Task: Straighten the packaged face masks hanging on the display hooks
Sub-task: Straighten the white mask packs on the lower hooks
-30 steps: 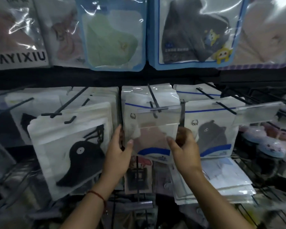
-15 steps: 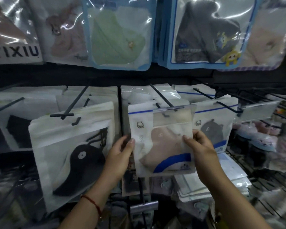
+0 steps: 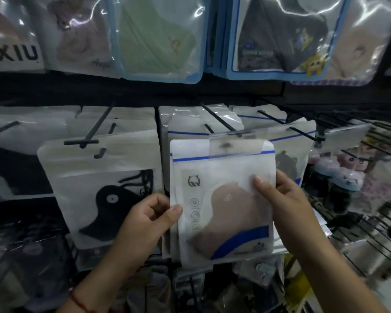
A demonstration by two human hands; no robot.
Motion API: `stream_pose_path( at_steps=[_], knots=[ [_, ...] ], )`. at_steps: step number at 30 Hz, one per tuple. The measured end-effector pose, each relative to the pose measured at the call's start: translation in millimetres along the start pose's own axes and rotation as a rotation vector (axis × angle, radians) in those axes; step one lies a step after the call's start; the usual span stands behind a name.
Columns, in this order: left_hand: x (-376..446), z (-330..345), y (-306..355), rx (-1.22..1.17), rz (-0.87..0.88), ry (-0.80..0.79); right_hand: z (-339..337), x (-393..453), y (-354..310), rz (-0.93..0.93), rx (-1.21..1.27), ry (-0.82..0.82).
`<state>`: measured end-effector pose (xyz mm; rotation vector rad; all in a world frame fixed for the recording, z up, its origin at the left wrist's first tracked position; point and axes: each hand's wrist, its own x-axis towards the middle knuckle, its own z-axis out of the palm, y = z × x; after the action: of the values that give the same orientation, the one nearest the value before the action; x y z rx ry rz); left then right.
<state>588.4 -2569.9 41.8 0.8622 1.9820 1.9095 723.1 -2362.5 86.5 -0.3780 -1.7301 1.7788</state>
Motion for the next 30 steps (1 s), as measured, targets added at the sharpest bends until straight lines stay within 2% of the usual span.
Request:
stream_pose_path(
  at_steps=[6,9,12,15,18,20,22,24,26,30],
  knots=[
    [-5,-4,26,-0.068,0.002,-0.164,-13,-16,-21,-0.078,-0.031,-0.082],
    [1,-4,44,-0.102,0.088,-0.146,-20,-20,-27,-0.098,-0.112,-0.141],
    [9,-2,59,0.112,0.132,-0.113,-28,-23,-23,-0.074,-0.179,-0.174],
    [12,10,65,0.4,0.105,-0.249,-38,-29,-16,-0.054,-0.221,-0.187],
    [12,29,63,0.479,0.079,-0.365,-47,-36,-4,-0.061,-0.268,-0.151],
    [14,41,60,0.445,0.064,-0.374,-56,-38,6,-0.168,-0.517,-0.03],
    [16,53,56,0.387,0.044,-0.363,-62,-39,11,-0.433,-0.861,0.064],
    [18,68,56,0.352,0.03,-0.364,-68,-36,15,-0.684,-1.093,0.018],
    [21,83,59,0.323,0.034,-0.363,-74,-32,17,-0.787,-1.198,-0.039],
    [25,107,68,0.272,0.027,-0.369,-92,-20,12,-0.802,-1.2,-0.002]
  ],
)
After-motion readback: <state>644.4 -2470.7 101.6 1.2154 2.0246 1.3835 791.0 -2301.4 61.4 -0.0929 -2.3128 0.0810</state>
